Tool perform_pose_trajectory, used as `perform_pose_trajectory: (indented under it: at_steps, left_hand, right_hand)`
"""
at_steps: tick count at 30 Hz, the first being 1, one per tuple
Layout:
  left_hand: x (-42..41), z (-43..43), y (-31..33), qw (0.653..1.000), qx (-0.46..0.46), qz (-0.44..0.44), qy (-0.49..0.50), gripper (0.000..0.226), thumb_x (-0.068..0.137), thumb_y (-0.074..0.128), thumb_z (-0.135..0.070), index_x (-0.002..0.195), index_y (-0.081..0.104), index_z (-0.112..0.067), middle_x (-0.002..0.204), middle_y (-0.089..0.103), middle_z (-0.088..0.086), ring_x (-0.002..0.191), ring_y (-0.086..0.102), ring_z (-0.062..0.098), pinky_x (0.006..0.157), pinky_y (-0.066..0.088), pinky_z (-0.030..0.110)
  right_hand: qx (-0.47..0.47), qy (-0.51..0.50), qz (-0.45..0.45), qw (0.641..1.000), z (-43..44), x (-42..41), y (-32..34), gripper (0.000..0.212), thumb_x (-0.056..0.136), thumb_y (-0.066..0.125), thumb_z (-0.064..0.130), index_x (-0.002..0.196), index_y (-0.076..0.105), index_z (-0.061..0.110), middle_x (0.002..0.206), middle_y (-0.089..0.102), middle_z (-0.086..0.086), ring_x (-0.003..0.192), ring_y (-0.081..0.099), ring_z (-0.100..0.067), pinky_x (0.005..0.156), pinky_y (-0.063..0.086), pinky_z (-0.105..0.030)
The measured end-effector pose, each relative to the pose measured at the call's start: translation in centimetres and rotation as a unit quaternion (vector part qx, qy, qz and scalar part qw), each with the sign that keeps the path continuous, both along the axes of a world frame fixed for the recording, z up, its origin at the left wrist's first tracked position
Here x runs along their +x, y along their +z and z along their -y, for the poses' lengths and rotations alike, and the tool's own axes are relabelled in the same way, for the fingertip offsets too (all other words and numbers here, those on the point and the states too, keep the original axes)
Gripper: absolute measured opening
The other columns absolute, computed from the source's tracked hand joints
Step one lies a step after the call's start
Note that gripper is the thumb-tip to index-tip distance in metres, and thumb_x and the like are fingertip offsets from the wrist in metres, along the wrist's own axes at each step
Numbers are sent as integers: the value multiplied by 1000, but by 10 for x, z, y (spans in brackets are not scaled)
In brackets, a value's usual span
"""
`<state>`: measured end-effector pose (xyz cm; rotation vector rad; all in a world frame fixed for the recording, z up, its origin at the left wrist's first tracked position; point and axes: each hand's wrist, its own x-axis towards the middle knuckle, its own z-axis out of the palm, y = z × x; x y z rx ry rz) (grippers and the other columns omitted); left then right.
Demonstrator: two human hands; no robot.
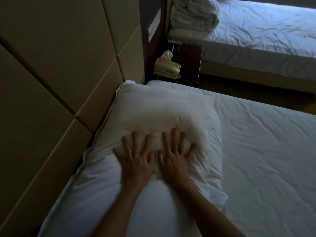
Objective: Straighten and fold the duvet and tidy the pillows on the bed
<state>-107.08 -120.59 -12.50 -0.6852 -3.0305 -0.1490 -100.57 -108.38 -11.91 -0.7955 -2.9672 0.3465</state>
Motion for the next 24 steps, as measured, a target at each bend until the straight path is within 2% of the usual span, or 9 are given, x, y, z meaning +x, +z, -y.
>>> perform_pose_trajectory:
  at_steps: [3,8,12,15,20,22,24]
  left_hand:
    - [-1,-2,-12,1000,-8,-5,-7,64,90,31,-58,149,11,-41,160,3,10,145,-1,43,104,4,74]
    - [0,-3,-14,1000,-14,-3,-6,62,92,27,-57,149,11,-39,160,5,11,144,2,43,105,4,74]
    - [6,-9,-4,999,-27,26,-9,61,92,33,-53,148,19,-38,159,9,13,143,6,46,104,1,74]
    - [19,-11,12,998,-33,62,0,60,89,36,-50,147,28,-34,157,19,14,142,15,45,105,6,73]
    - [63,-7,40,991,-46,118,-33,61,80,33,-45,136,49,-27,145,45,11,134,38,38,102,18,68]
    - [88,-7,46,989,-63,132,-36,59,78,34,-41,131,56,-28,139,52,8,129,45,35,101,23,65]
    - [116,-6,58,985,-71,155,-40,60,77,29,-40,129,56,-30,140,52,2,131,44,29,103,27,62]
  right_hand:
    - [0,-3,8,1000,-1,-1,-11,73,91,39,50,153,5,32,161,-12,-3,147,-14,-31,109,-5,-69]
    - [-9,4,18,1000,-4,-2,-19,74,92,37,50,153,-1,34,160,-16,-1,146,-19,-29,109,-9,-67]
    - [-34,14,21,999,-11,1,-17,71,93,33,50,151,-5,37,159,-21,2,144,-25,-26,109,-14,-64]
    - [-49,38,33,998,-12,15,-7,68,93,25,53,151,-6,37,158,-23,4,143,-28,-25,110,-15,-62]
    - [-82,80,43,992,2,64,9,65,92,12,54,152,-2,33,158,-20,6,144,-25,-26,115,-8,-58]
    - [-105,89,56,989,9,87,17,64,93,13,52,153,1,31,157,-20,6,145,-21,-26,116,-7,-54]
    - [-118,108,77,984,18,114,26,65,94,21,50,153,0,30,159,-16,3,147,-16,-27,118,-5,-51]
